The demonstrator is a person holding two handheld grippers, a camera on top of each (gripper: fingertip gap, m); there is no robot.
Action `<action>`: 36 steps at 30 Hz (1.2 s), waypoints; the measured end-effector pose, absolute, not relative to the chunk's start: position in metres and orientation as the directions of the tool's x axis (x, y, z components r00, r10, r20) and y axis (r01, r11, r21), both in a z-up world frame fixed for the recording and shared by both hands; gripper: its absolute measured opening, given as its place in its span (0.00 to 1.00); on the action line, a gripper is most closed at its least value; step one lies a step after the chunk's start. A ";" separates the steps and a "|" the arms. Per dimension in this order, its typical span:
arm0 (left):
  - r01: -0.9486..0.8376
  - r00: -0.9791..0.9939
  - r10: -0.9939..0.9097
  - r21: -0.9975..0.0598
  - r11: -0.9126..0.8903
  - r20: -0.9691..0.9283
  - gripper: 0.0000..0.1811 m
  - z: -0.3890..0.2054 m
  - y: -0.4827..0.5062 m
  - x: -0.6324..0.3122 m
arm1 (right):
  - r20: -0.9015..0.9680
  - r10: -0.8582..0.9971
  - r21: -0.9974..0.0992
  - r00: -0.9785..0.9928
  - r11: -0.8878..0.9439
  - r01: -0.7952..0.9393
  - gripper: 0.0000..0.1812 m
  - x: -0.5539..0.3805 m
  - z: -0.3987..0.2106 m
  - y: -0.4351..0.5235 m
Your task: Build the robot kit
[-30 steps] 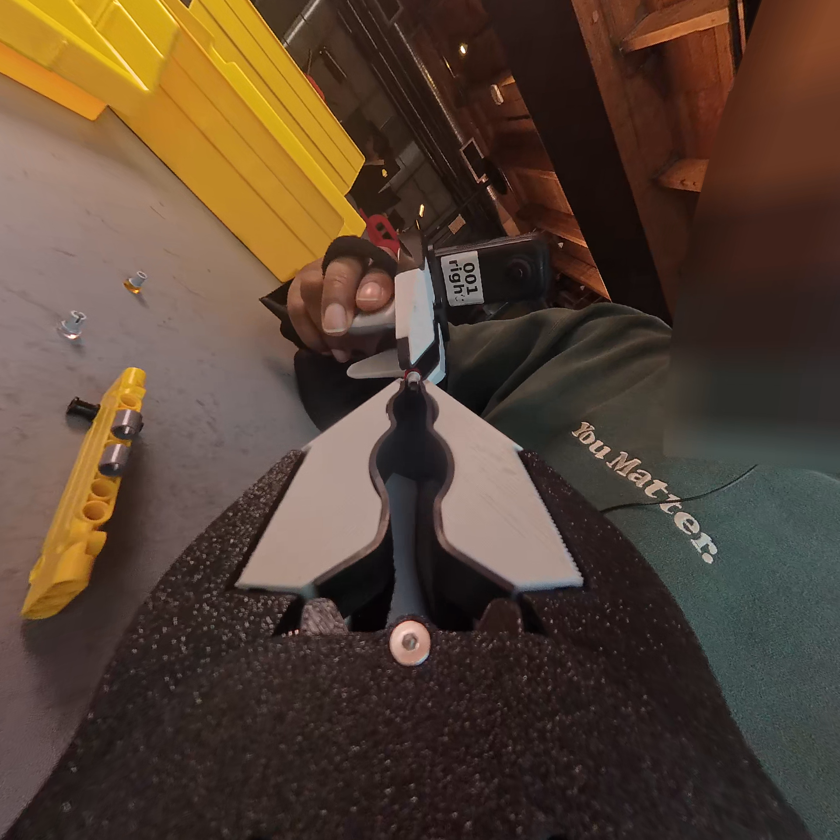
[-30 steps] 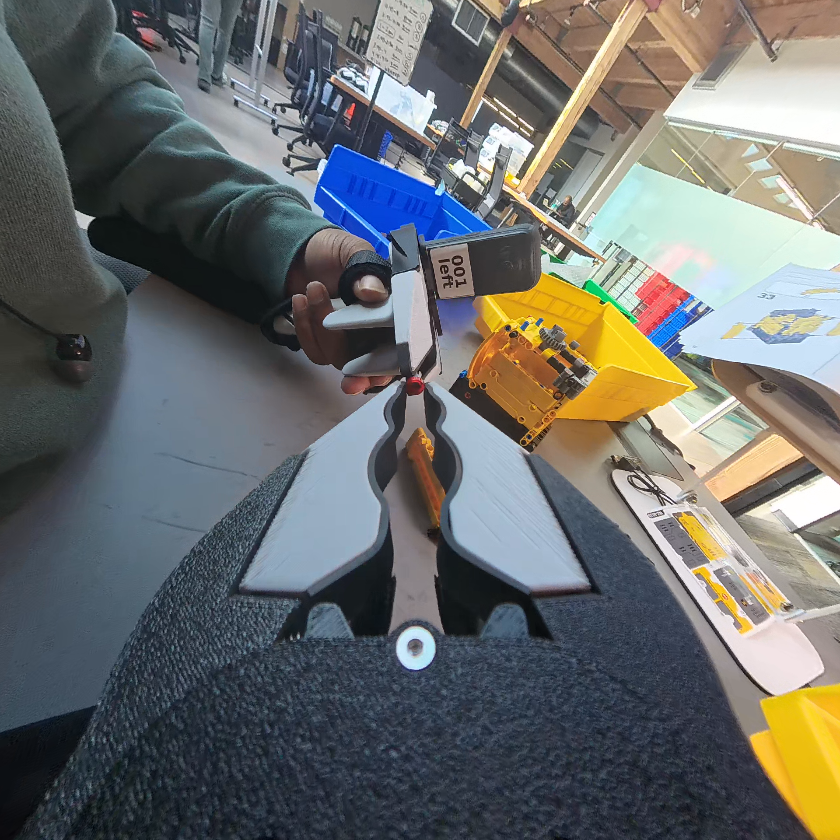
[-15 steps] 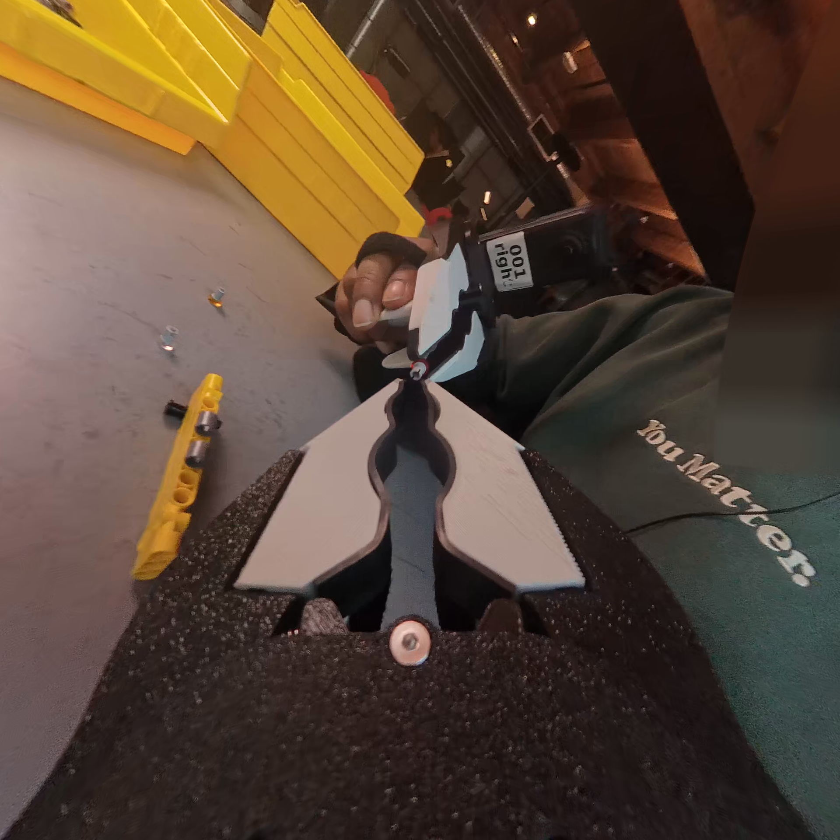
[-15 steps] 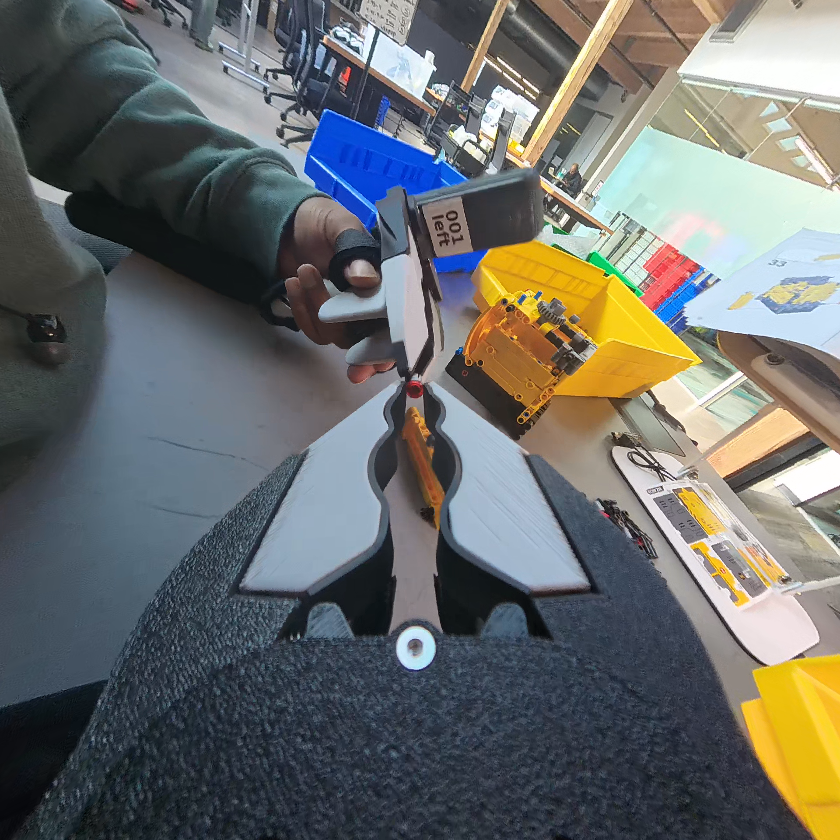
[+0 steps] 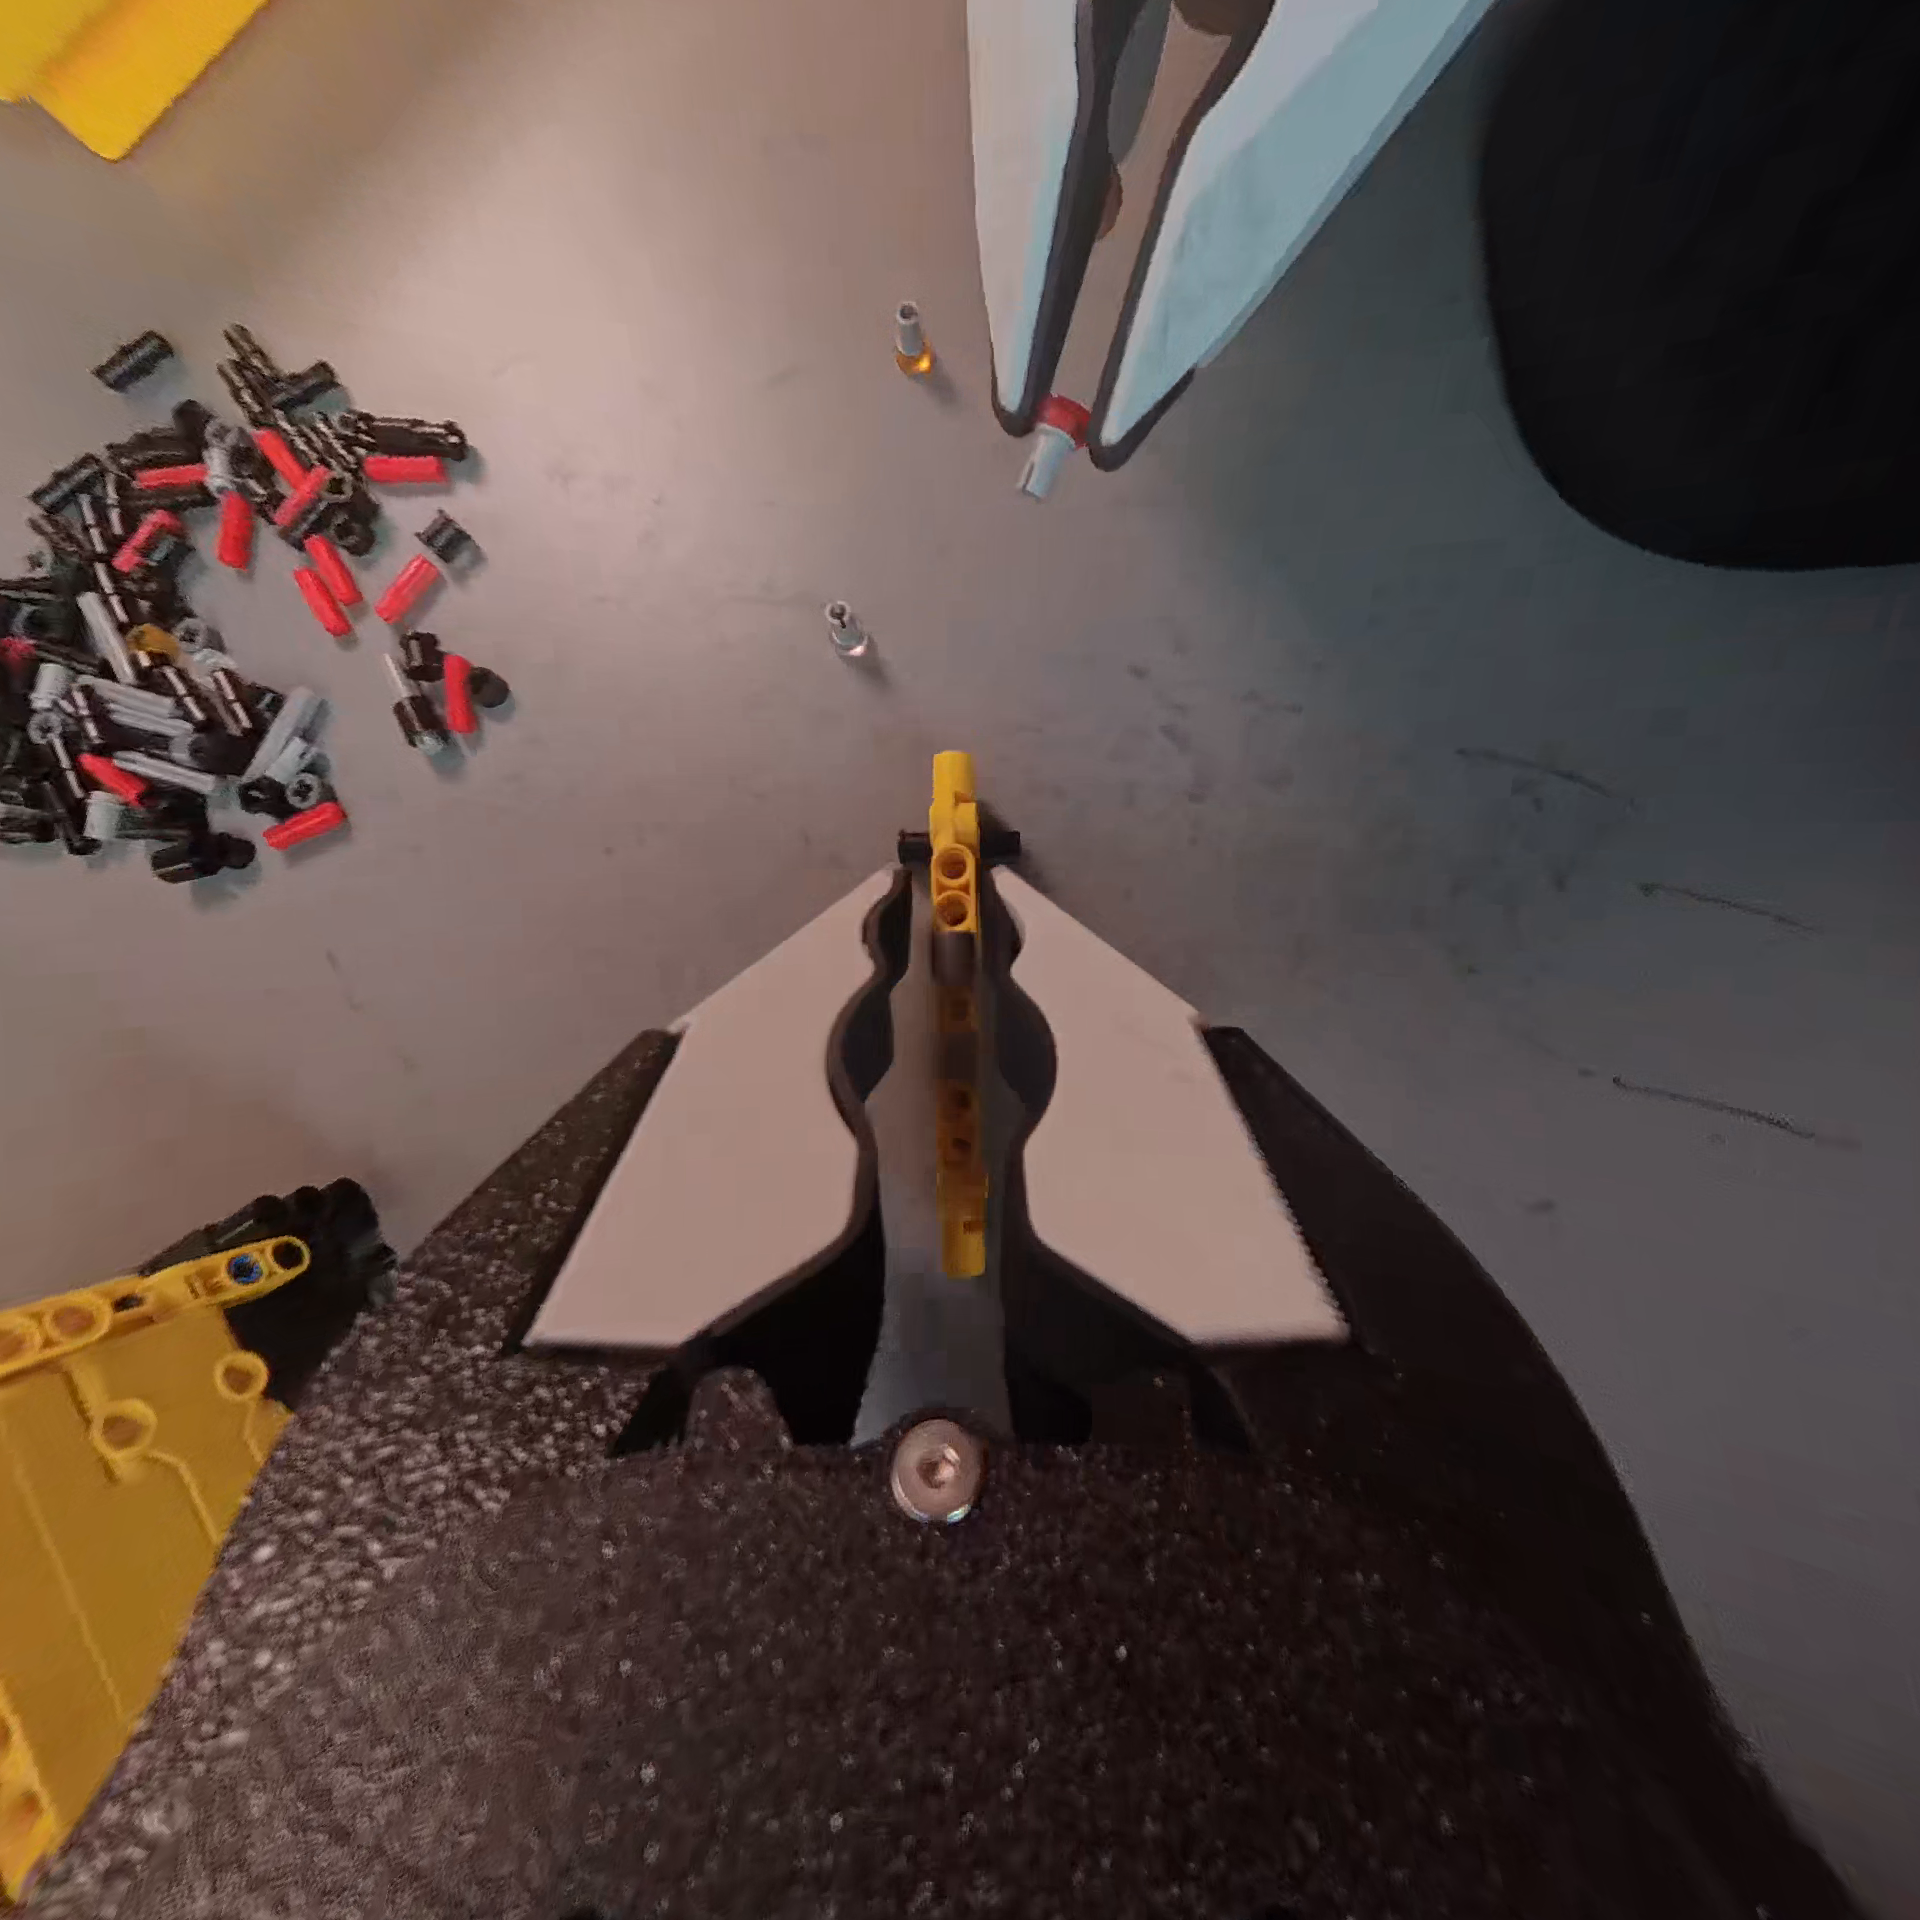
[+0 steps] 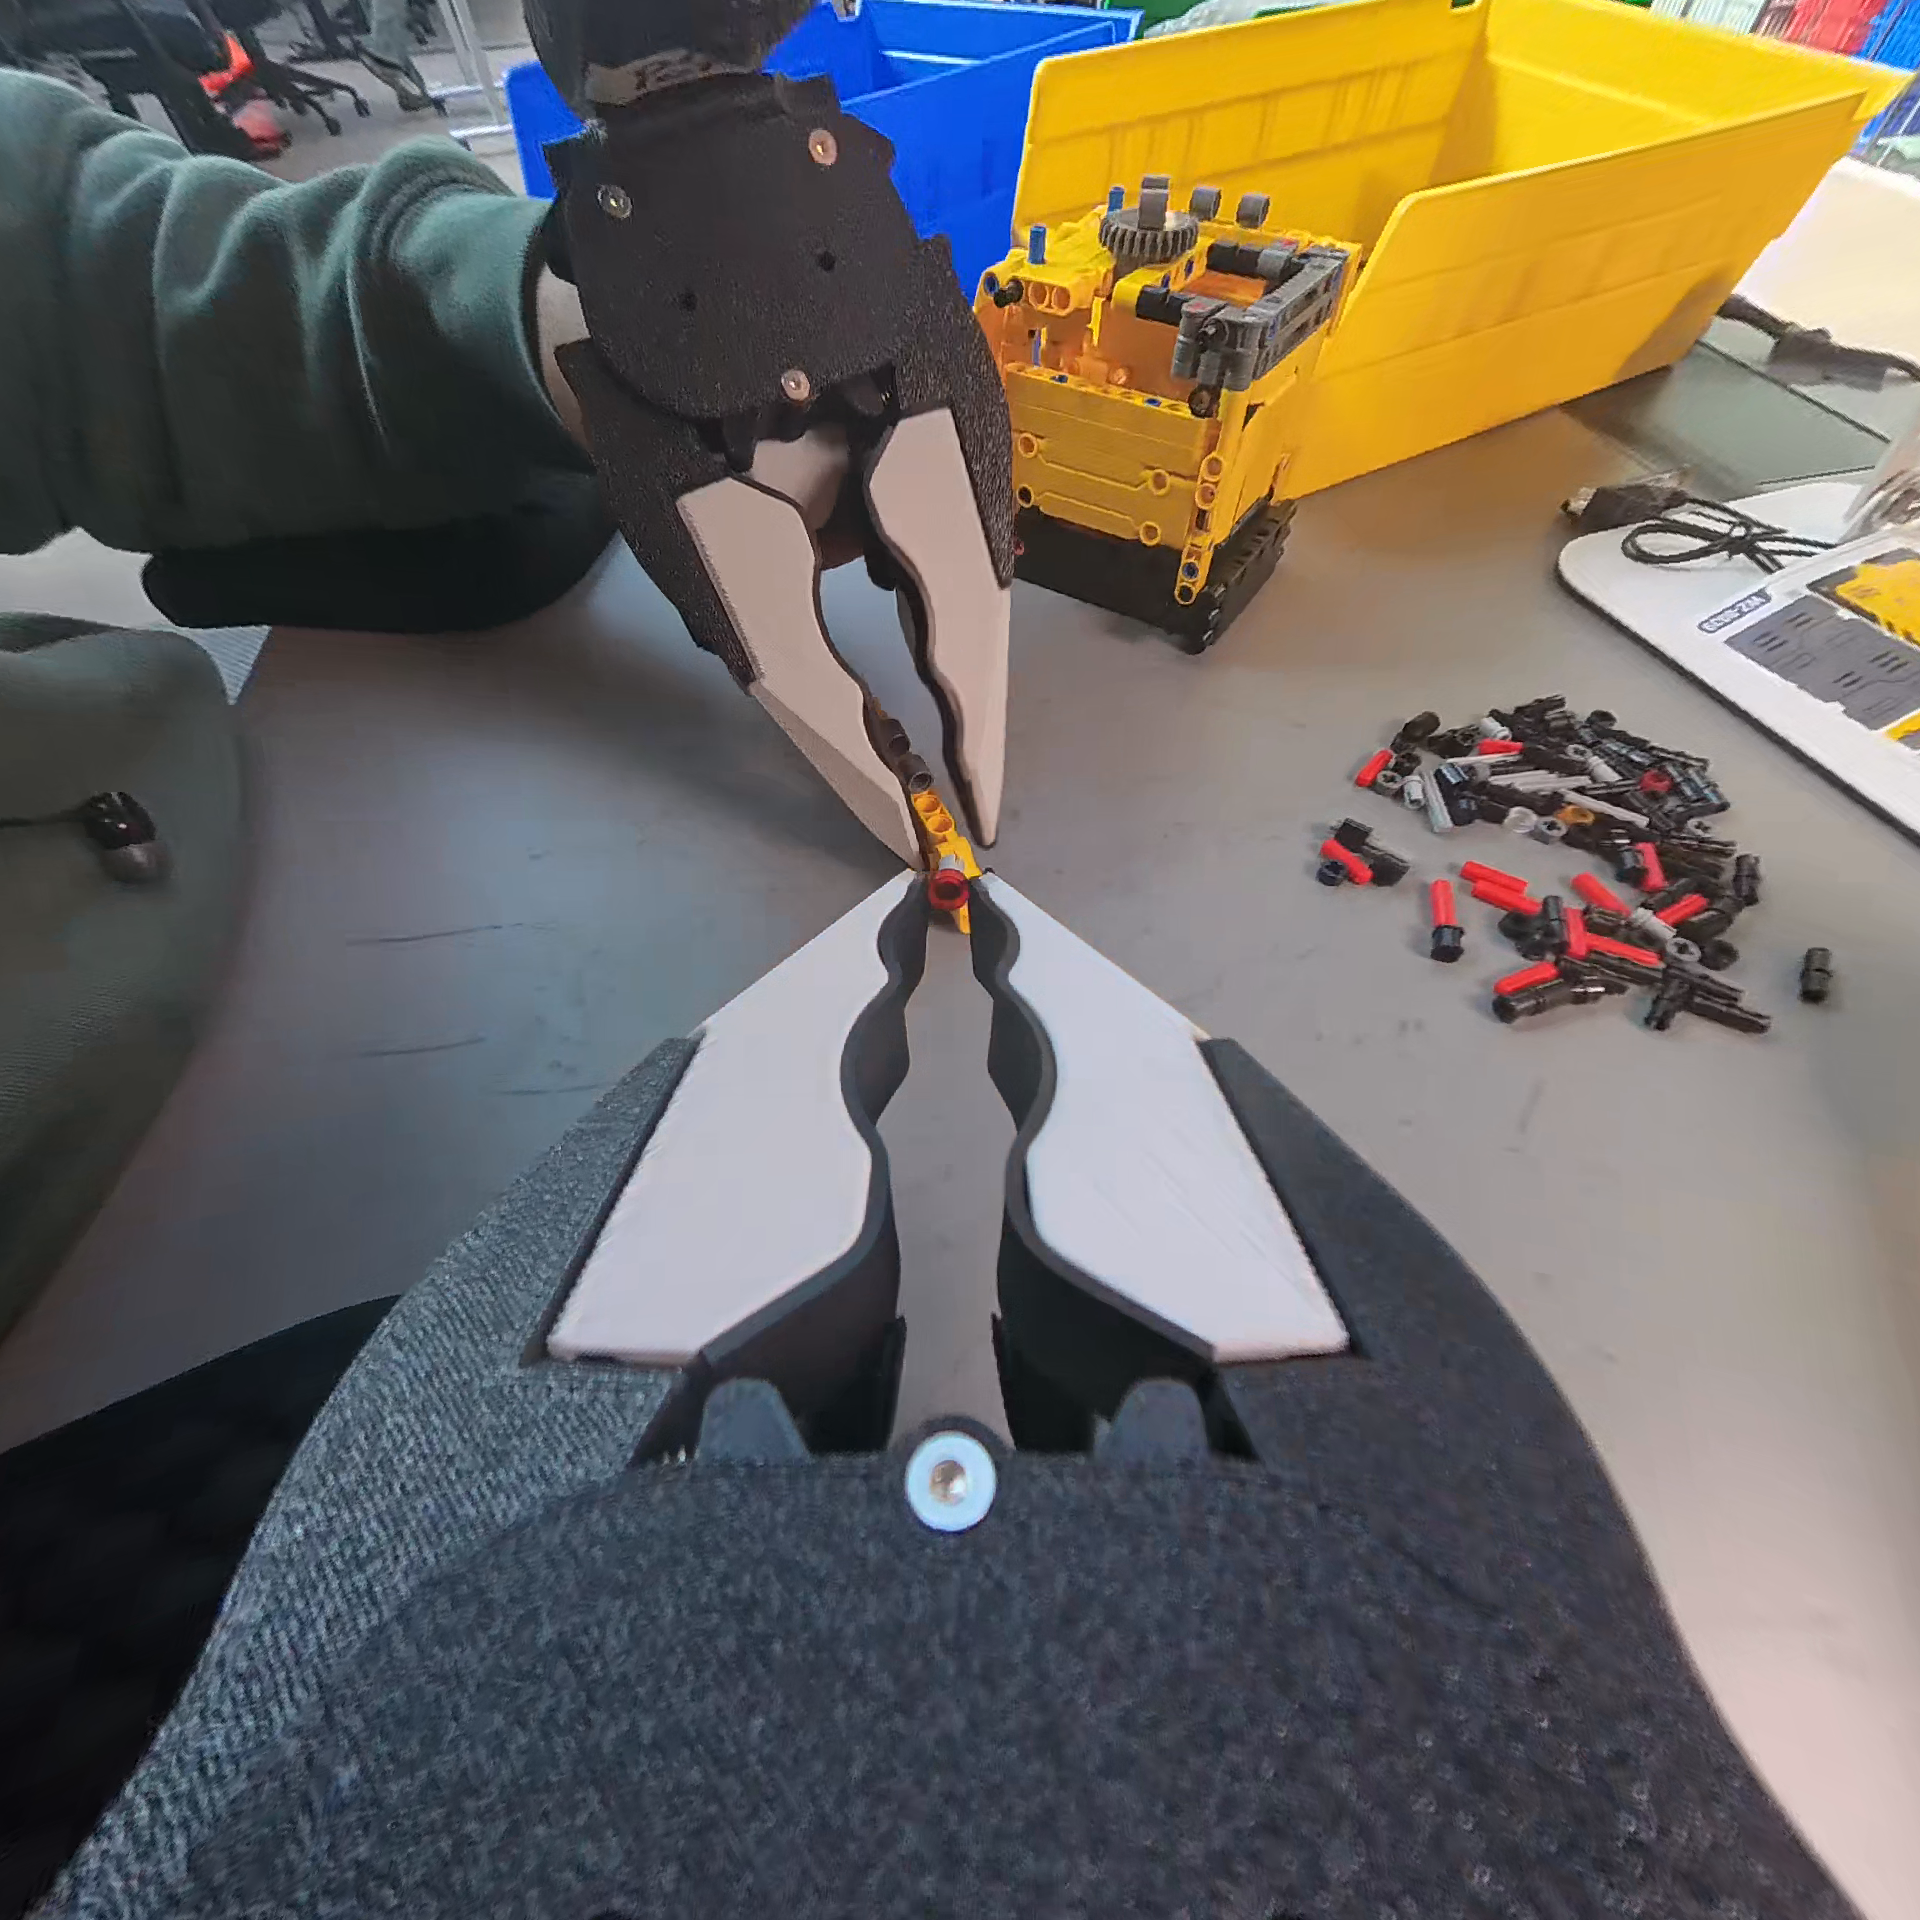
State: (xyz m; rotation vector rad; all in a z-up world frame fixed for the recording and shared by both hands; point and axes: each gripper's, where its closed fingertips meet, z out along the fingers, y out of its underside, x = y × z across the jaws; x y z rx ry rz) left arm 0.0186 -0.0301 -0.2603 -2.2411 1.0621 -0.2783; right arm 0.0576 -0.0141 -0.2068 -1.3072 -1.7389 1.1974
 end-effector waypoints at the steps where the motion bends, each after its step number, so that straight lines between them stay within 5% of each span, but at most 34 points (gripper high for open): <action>1: -0.625 0.645 -0.762 -0.619 -0.476 -0.065 0.04 -0.263 -0.029 0.020 | -0.027 0.956 -0.925 -0.292 0.087 0.369 0.04 0.058 -0.207 -0.014; 10: -0.410 0.560 -0.824 -0.837 -0.362 0.082 0.03 -0.227 -0.045 0.050 | -0.060 0.911 -0.946 -0.409 0.078 0.313 0.04 0.062 -0.197 -0.037; 26: -0.561 0.529 -0.846 -0.776 -0.290 -0.066 0.03 -0.239 -0.055 0.060 | -0.057 0.888 -0.901 -0.456 0.151 0.407 0.04 0.067 -0.215 -0.048; 36: -0.406 0.492 -0.870 -0.888 -0.216 -0.013 0.03 -0.207 -0.058 0.084 | -0.240 0.830 -0.943 -0.504 -0.076 0.325 0.04 0.070 -0.184 -0.050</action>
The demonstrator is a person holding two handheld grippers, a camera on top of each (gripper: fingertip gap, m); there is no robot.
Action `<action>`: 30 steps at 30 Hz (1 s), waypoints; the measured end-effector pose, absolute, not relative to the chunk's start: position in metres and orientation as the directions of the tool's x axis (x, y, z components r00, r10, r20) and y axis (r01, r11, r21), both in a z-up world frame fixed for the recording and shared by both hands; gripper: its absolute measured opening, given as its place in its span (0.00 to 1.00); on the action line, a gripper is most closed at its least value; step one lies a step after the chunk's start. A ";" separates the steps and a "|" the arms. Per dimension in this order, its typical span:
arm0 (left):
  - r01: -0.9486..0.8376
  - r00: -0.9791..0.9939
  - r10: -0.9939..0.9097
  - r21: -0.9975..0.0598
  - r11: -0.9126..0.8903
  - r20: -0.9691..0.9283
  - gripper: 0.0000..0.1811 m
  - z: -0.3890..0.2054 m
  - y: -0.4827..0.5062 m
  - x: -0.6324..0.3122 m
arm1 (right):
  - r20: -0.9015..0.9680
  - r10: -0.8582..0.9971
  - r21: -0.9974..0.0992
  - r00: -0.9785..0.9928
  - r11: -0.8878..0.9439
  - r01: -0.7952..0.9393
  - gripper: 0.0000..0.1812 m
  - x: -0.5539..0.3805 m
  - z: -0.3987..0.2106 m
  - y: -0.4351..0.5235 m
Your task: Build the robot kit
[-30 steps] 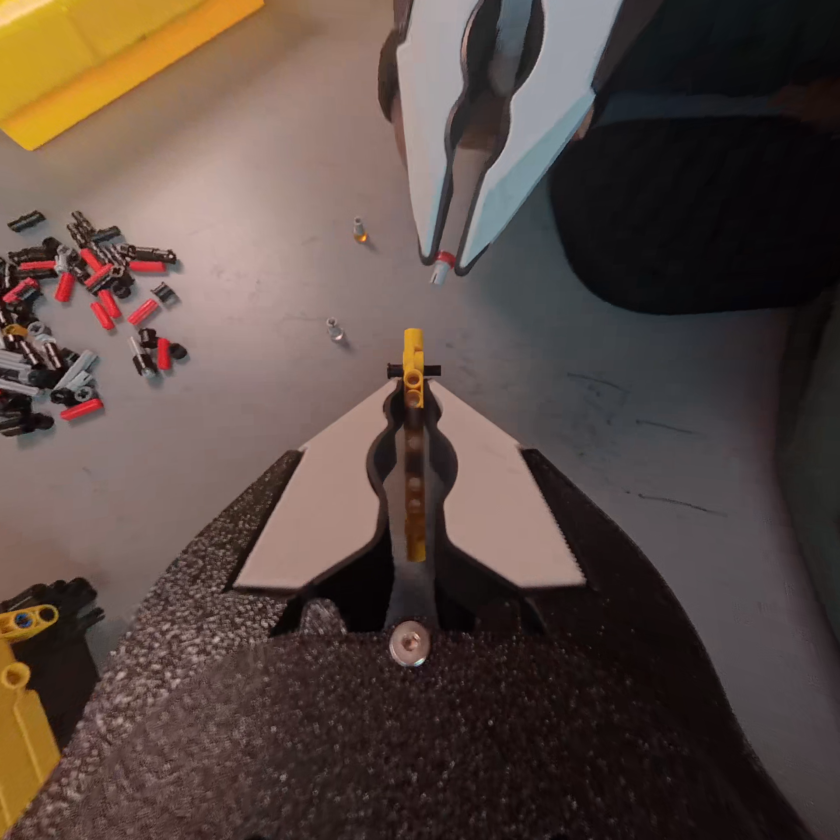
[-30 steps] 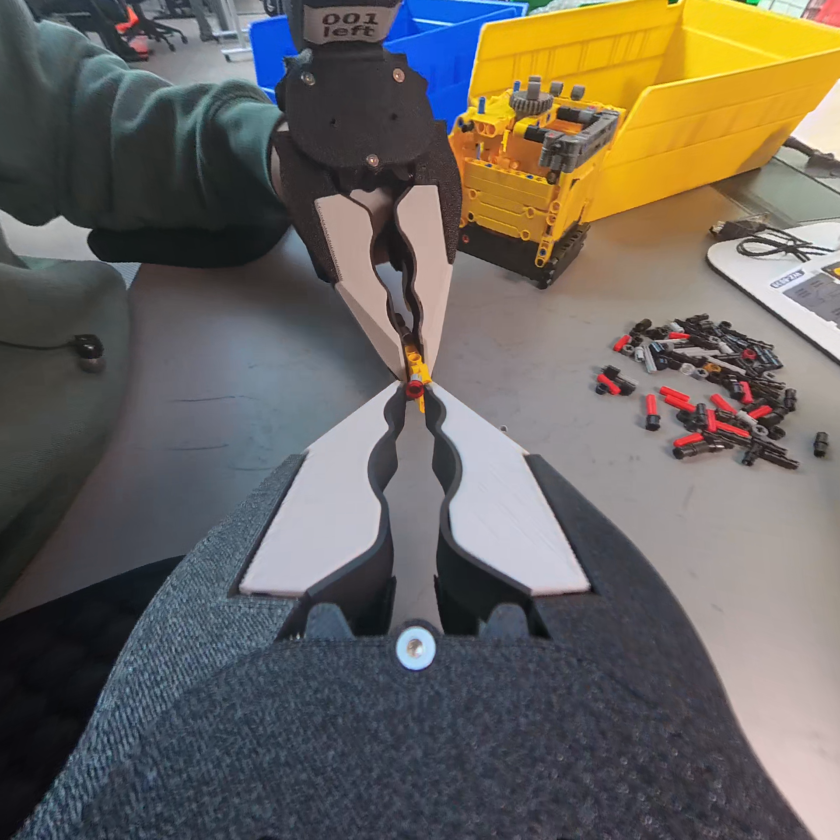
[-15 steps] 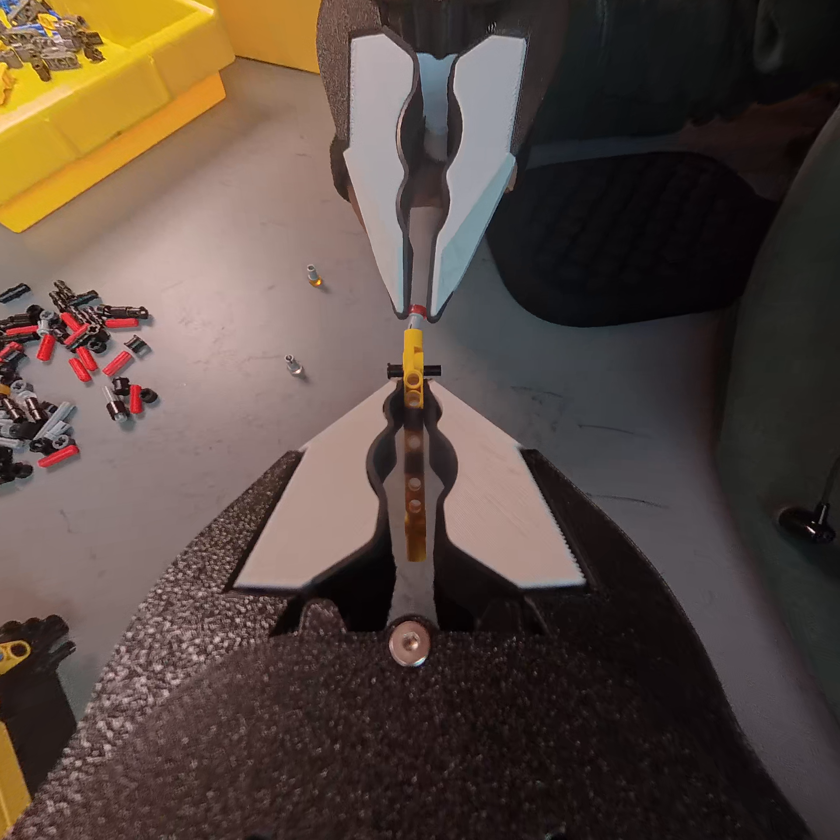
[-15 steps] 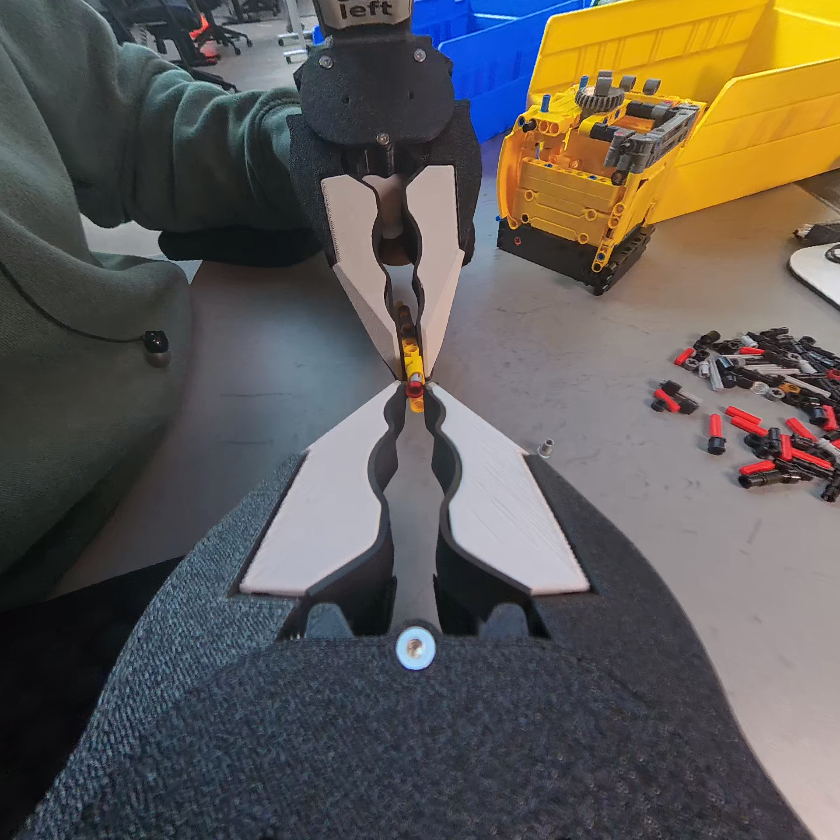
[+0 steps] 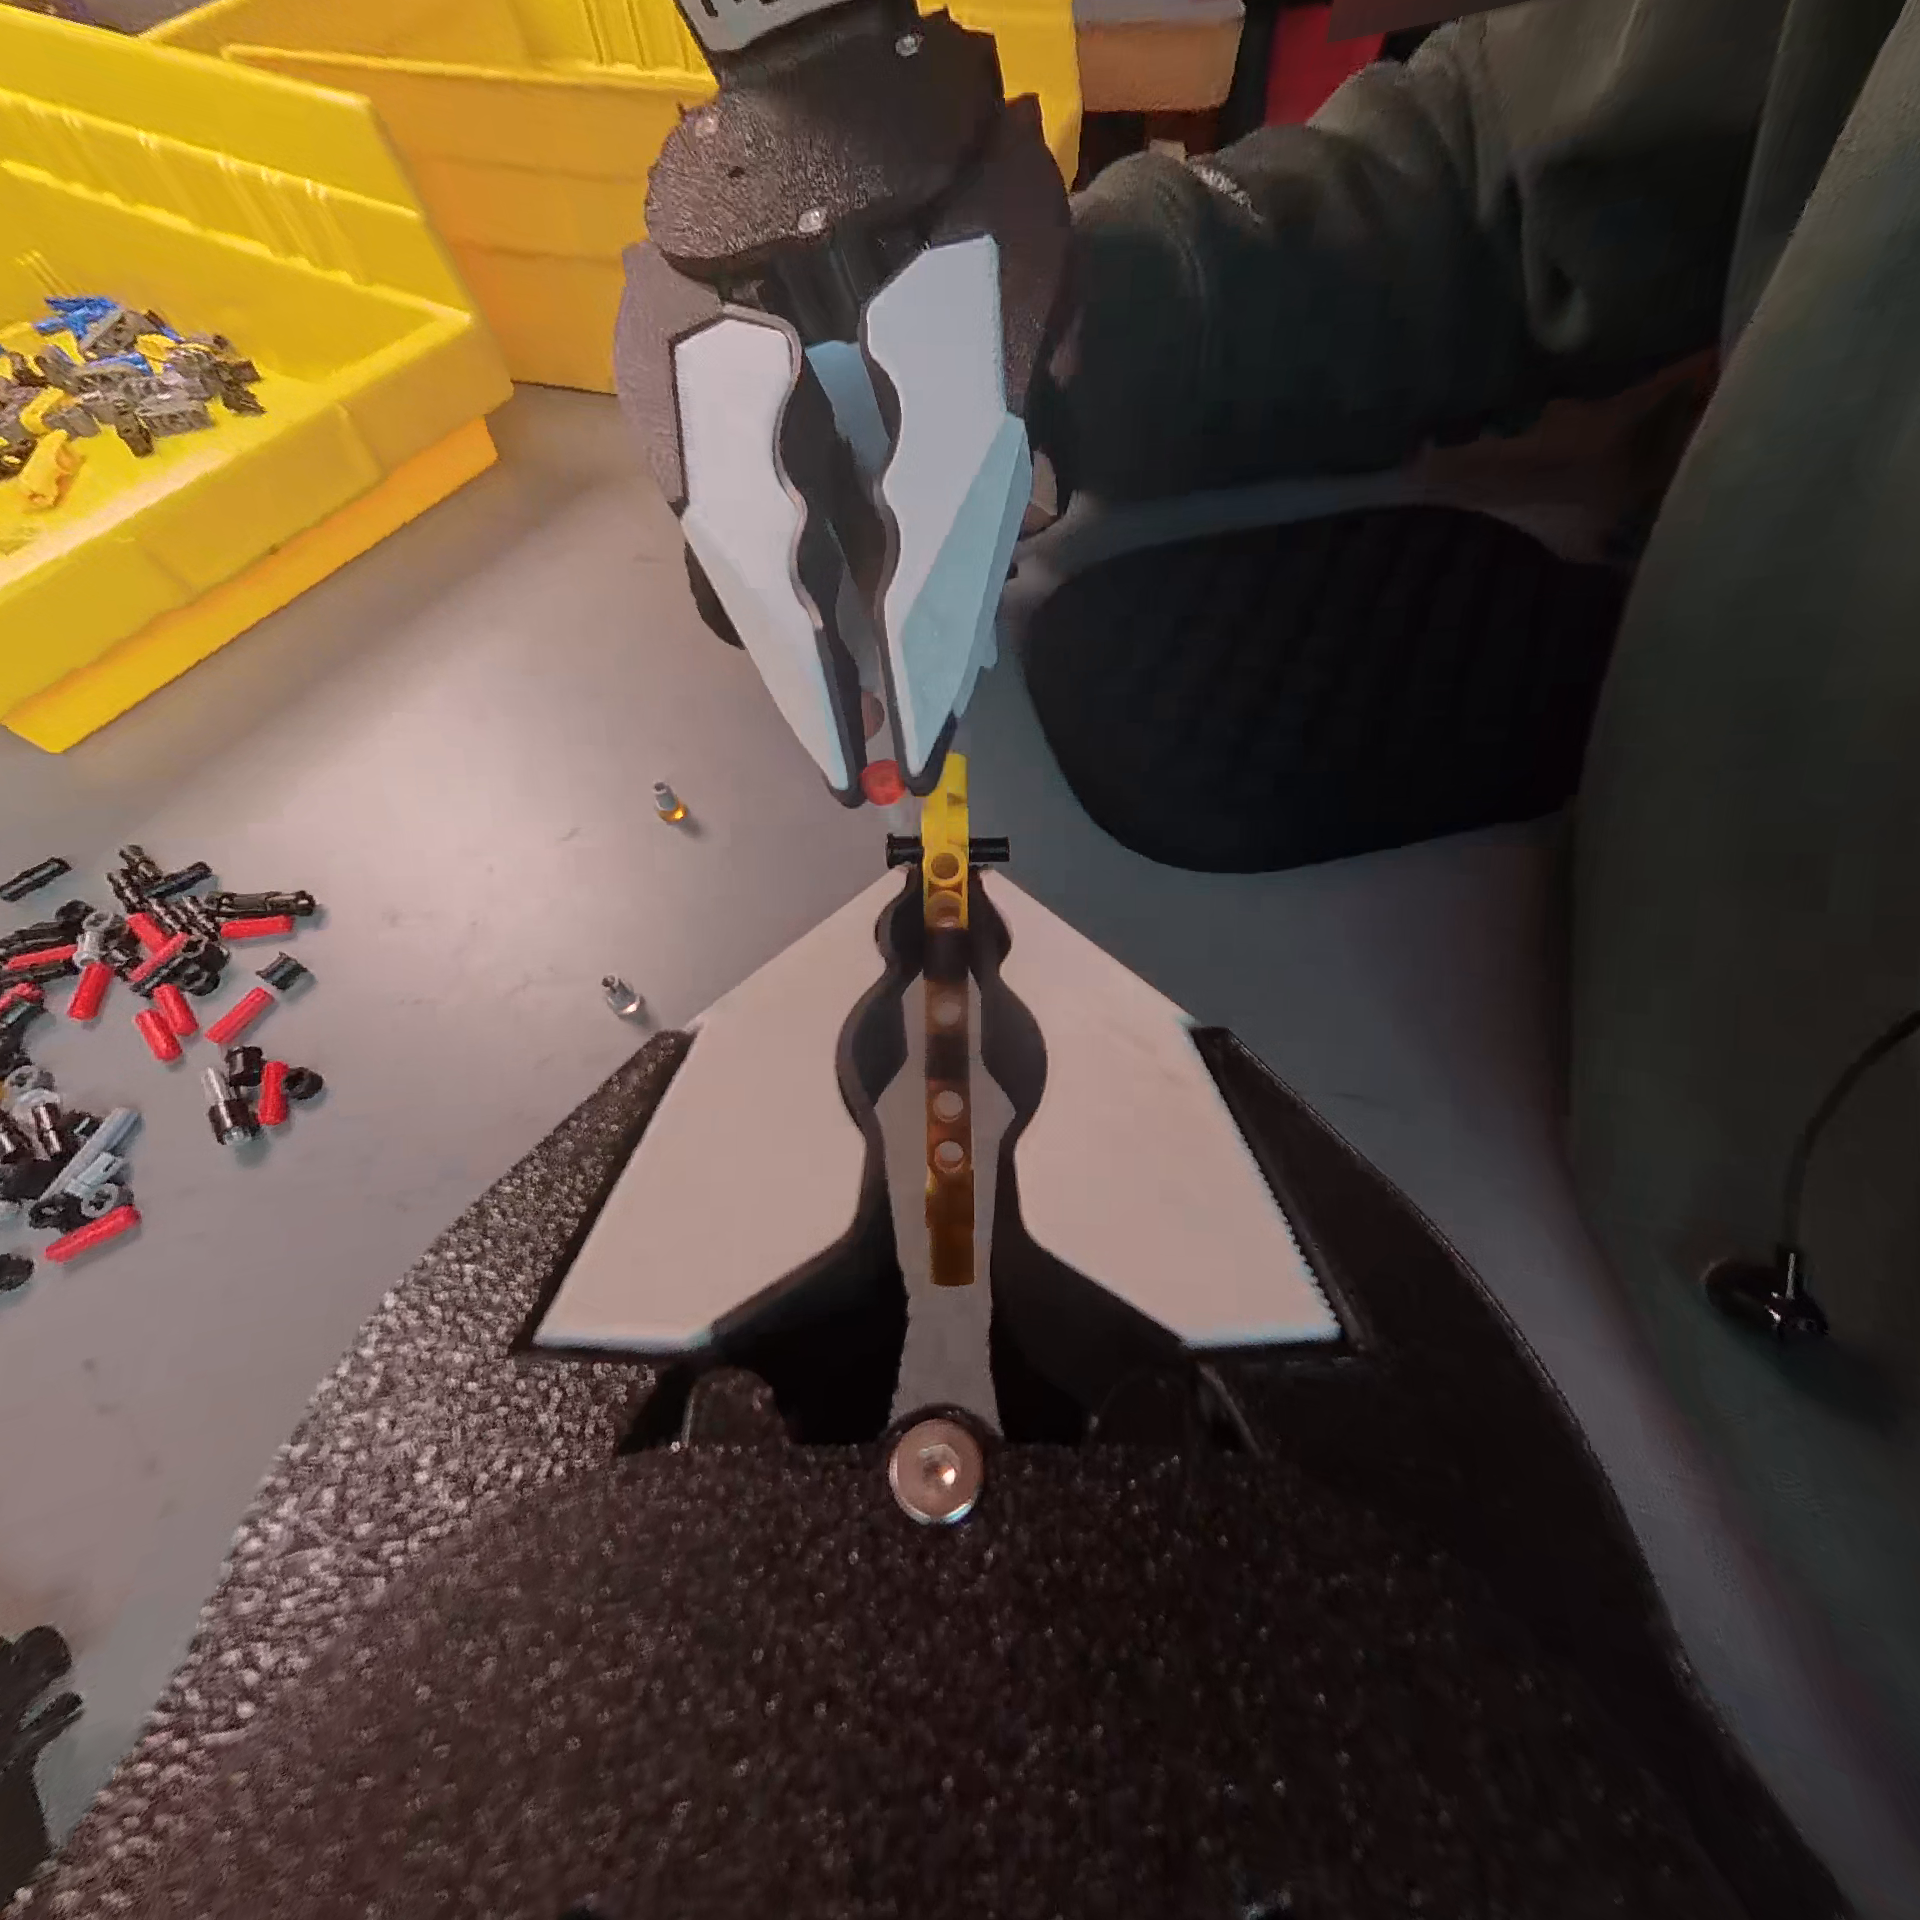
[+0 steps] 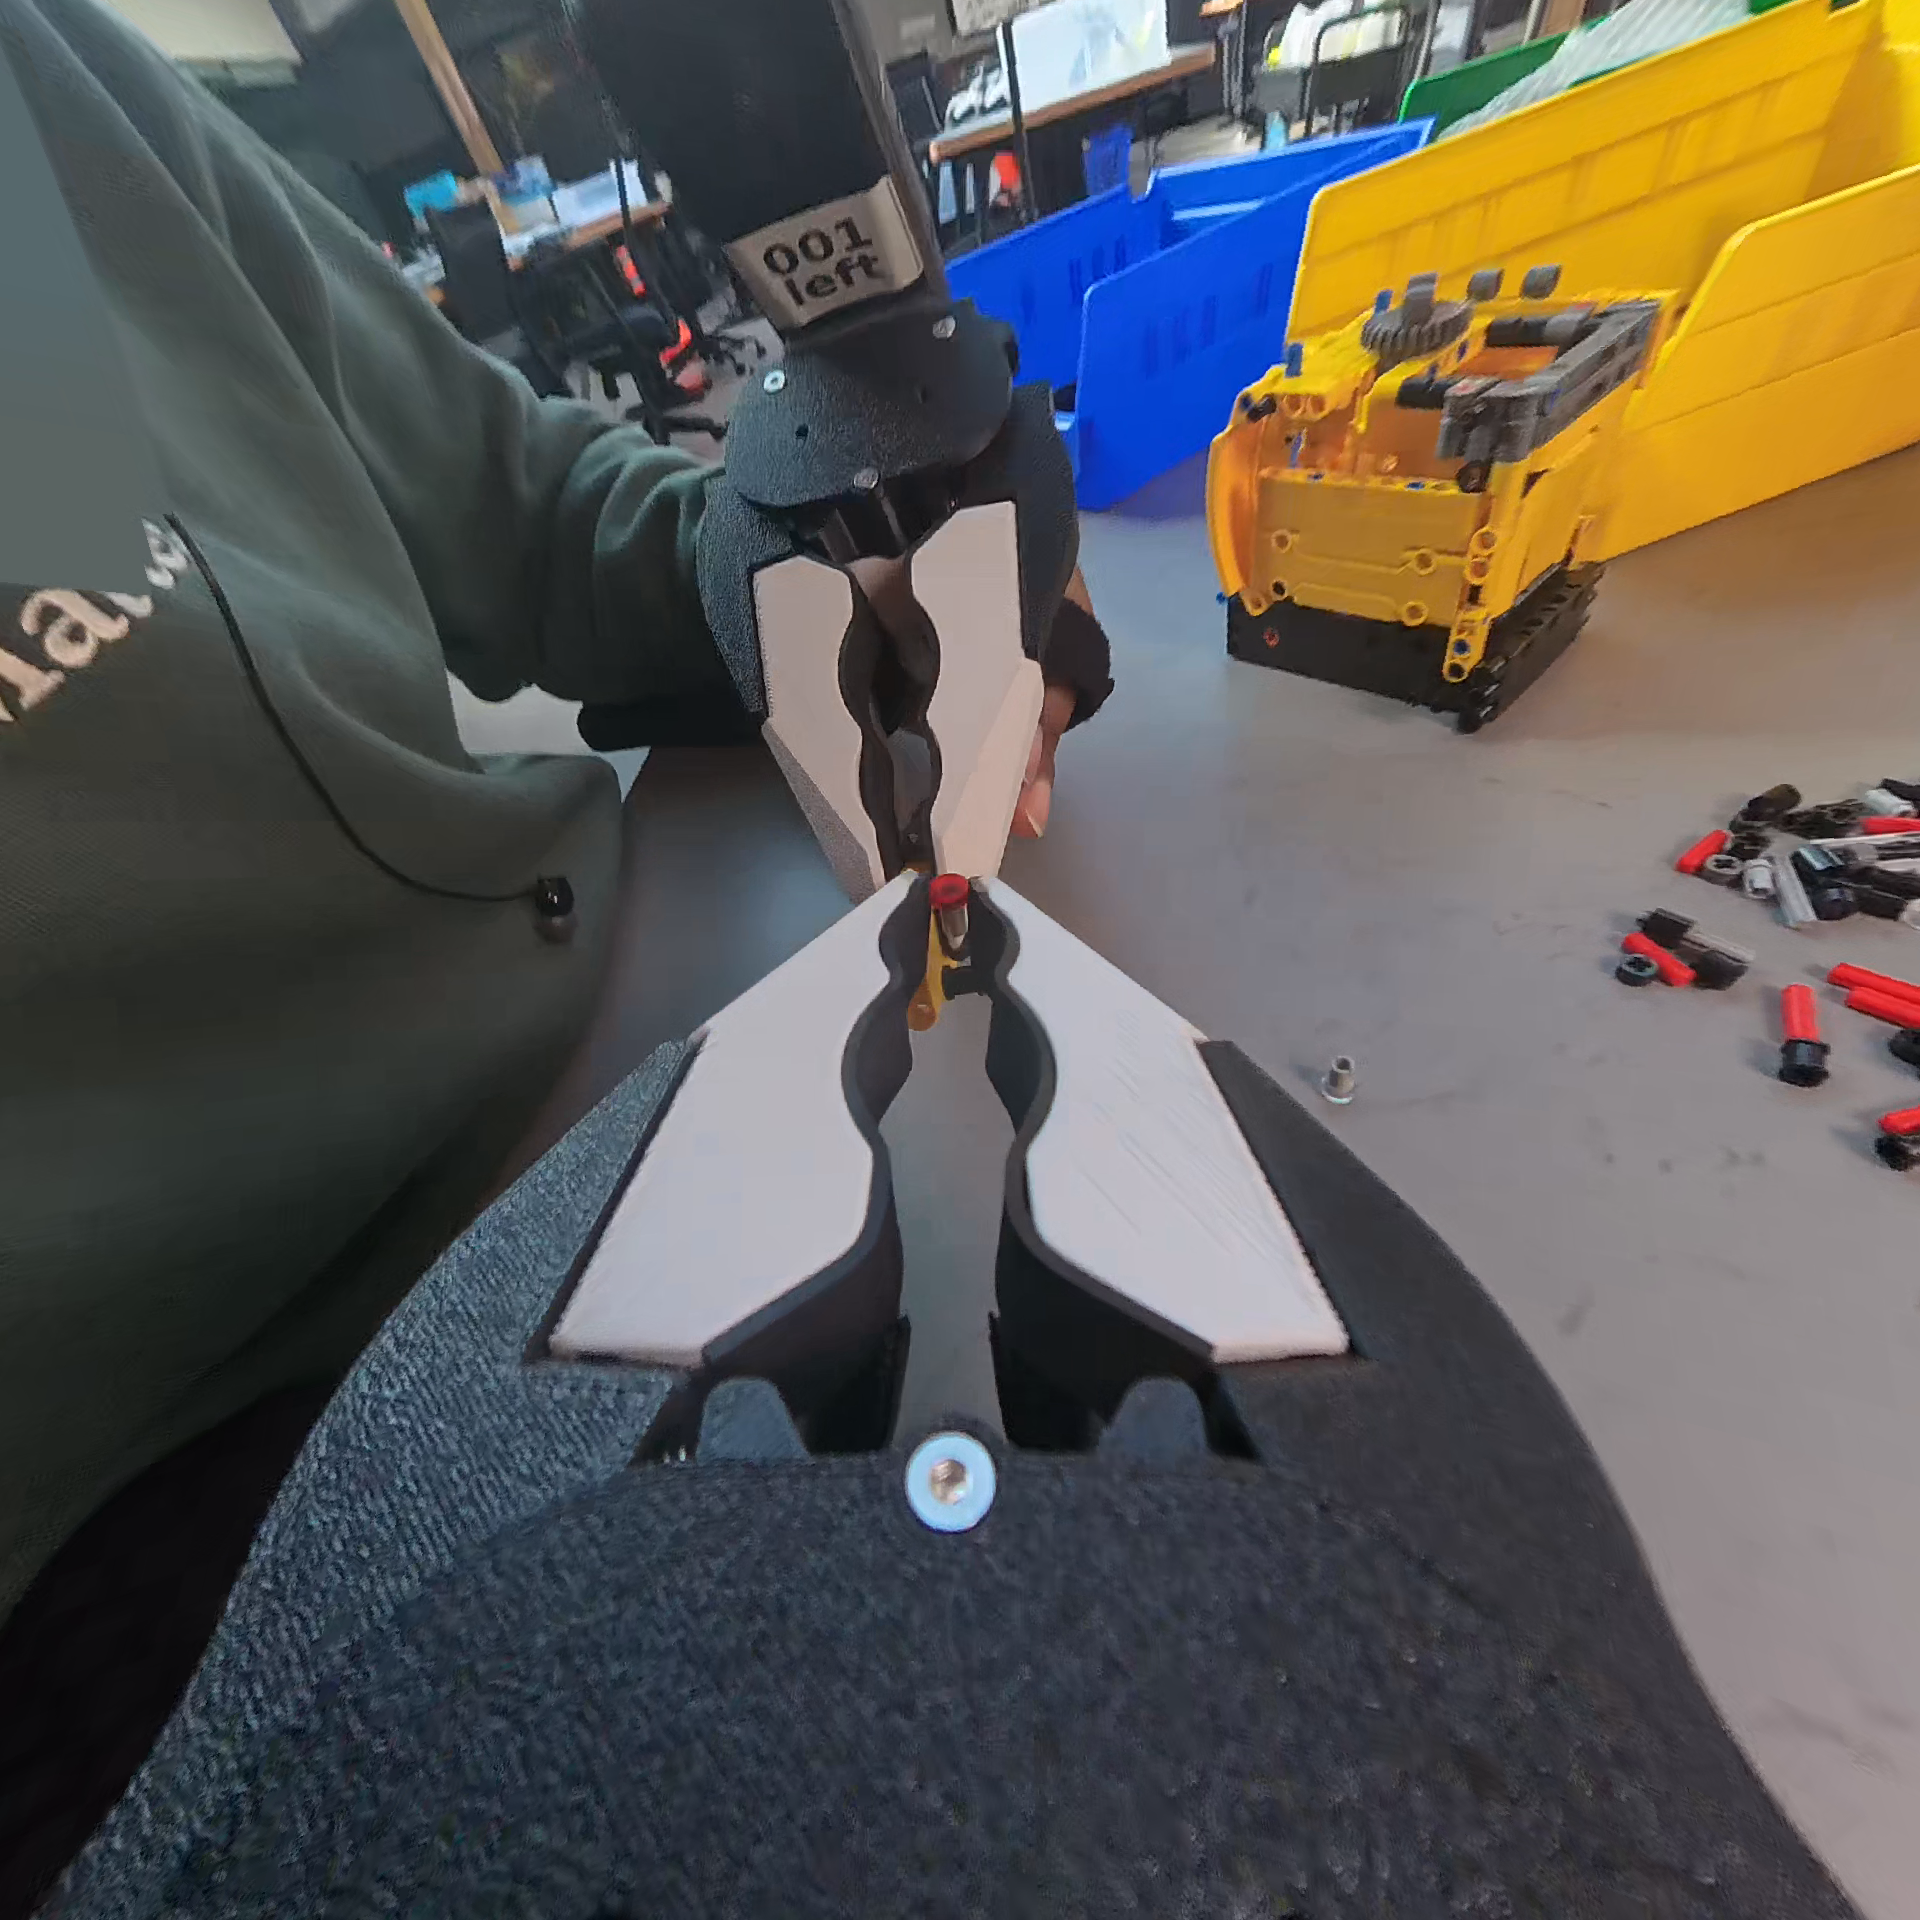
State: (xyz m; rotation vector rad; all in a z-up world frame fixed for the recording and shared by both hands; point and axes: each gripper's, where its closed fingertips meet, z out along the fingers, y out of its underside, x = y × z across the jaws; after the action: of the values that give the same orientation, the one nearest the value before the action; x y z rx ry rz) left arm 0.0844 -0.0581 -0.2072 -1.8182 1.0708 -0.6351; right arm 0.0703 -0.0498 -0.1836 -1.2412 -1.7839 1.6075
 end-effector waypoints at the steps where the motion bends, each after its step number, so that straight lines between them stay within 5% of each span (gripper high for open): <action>1: -0.388 0.505 -0.863 -0.893 -0.227 0.000 0.03 -0.205 -0.056 0.082 | -0.260 0.828 -0.945 -0.497 -0.113 0.306 0.04 0.070 -0.178 -0.046; 13: -0.628 0.553 -0.829 -0.698 -0.345 -0.088 0.04 -0.263 -0.055 0.053 | -0.288 0.840 -0.953 -0.460 -0.206 0.221 0.04 0.064 -0.162 -0.035; 16: -0.564 0.570 -0.819 -0.753 -0.339 -0.059 0.10 -0.247 -0.053 0.053 | -0.310 0.829 -0.950 -0.465 -0.251 0.186 0.04 0.063 -0.155 -0.035; 23: -0.129 0.562 -0.819 -0.966 -0.222 0.114 0.08 -0.156 -0.049 0.080 | -0.348 0.778 -0.924 -0.524 -0.380 0.049 0.04 0.062 -0.127 -0.044; 30: -0.145 0.576 -0.816 -0.976 -0.164 0.052 0.02 -0.148 -0.052 0.077 | -0.327 0.768 -0.935 -0.551 -0.349 0.067 0.04 0.059 -0.132 -0.056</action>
State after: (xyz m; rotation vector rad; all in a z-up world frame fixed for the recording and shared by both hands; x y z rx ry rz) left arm 0.0765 -0.0519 -0.1475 -1.6557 0.8141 -0.7259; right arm 0.0591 -0.0557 -0.1324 -1.1062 -1.4052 1.9500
